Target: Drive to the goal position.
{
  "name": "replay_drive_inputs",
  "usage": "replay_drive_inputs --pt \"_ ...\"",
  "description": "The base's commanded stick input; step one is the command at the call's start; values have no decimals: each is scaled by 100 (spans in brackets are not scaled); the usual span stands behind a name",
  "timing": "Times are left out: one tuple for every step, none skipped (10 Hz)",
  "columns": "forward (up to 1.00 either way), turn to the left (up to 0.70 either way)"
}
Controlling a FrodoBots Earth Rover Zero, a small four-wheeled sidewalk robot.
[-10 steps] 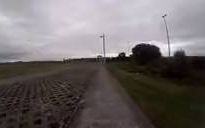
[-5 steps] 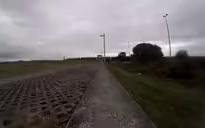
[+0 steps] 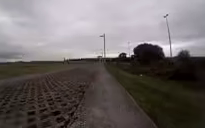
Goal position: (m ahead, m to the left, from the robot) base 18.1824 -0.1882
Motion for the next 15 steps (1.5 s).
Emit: replay_drive_inputs --pt "70 0" --pt "70 0" --pt "70 0" --pt "70 0" --pt "70 0" --pt "70 0" --pt "70 0" --pt "70 0" --pt "70 0" --pt "70 0" --pt "70 0" --pt "70 0" --pt "70 0" --pt "70 0" --pt "70 -35"
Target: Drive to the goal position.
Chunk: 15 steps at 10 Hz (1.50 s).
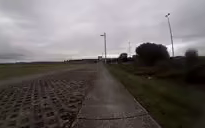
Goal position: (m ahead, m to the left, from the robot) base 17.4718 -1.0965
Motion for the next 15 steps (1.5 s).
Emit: replay_drive_inputs --pt "70 -35" --pt "70 -35" --pt "70 0" --pt "70 0" --pt "70 0" --pt "70 0" --pt "70 0" --pt "70 0" --pt "70 0" --pt "70 0" --pt "70 0" --pt "70 0" --pt "70 0" --pt "70 0" --pt "70 0"
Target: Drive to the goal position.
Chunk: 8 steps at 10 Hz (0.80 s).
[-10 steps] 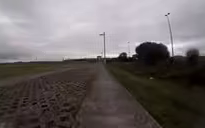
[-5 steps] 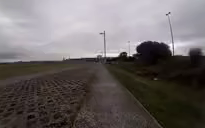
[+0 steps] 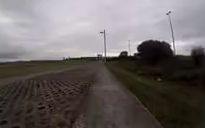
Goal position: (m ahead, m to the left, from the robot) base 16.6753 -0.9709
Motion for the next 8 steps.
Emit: replay_drive_inputs --pt "70 0" --pt "70 0" --pt "70 -35" --pt "70 -35" --pt "70 -35" --pt "70 -35" --pt "70 -33" --pt "70 -19"
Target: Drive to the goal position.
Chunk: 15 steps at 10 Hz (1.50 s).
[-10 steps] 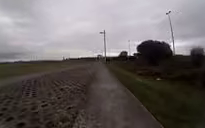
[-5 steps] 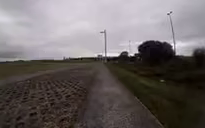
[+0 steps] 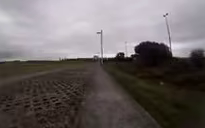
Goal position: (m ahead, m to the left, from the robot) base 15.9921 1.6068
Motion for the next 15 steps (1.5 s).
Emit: replay_drive_inputs --pt "70 -4" --pt "70 0" --pt "70 0" --pt "70 0" --pt "70 0" --pt "70 0" --pt "70 0" --pt "70 0" --pt "70 0" --pt "70 0" --pt "70 0" --pt "70 0" --pt "70 0" --pt "70 0" --pt "70 0"
